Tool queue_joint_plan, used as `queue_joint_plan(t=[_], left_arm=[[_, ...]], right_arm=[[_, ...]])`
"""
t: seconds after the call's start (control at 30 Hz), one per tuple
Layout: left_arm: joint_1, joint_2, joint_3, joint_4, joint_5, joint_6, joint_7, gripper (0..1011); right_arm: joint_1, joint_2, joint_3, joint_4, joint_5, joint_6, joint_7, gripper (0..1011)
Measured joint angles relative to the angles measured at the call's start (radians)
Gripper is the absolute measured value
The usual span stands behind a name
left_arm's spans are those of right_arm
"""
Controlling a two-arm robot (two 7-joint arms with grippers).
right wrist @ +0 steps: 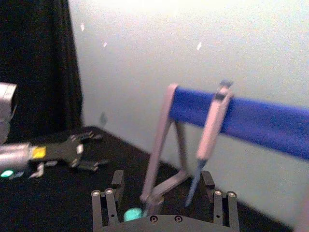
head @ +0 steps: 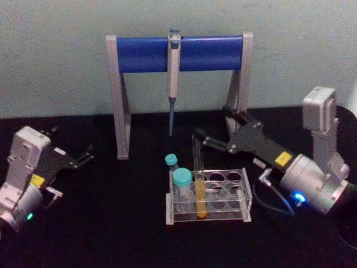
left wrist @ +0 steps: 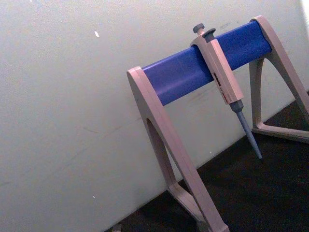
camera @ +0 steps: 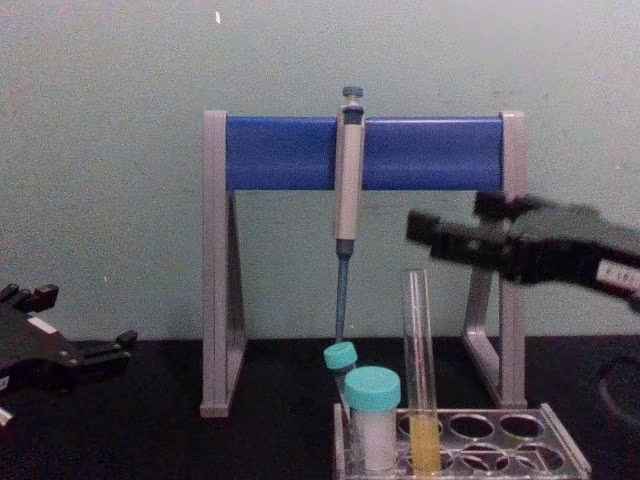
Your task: Pick up the test tube from the test tube rack, shake it, then place it back into the test tube rack.
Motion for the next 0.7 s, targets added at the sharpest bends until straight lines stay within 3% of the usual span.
queue_joint_plan(t=[0.27,0.5,0.7], left_arm=[[0.0,0.0,0.0,0.0,0.0,0.0,0.0,1001],[0.0,0.0,0.0,0.0,0.0,0.0,0.0,1001],[0.0,0.0,0.0,0.0,0.0,0.0,0.0,1001]], right_arm=[[-0.035,-0.013,0.067,-0.024,-0.07,-0.046,-0.108,1000],[-0.087,-0.052,0.123,-0.005,-0.153,-0.047,-0.252,1000],[-0.119,-0.084,0.146,0.036,-0.185,-0.031,-0.31,1000]])
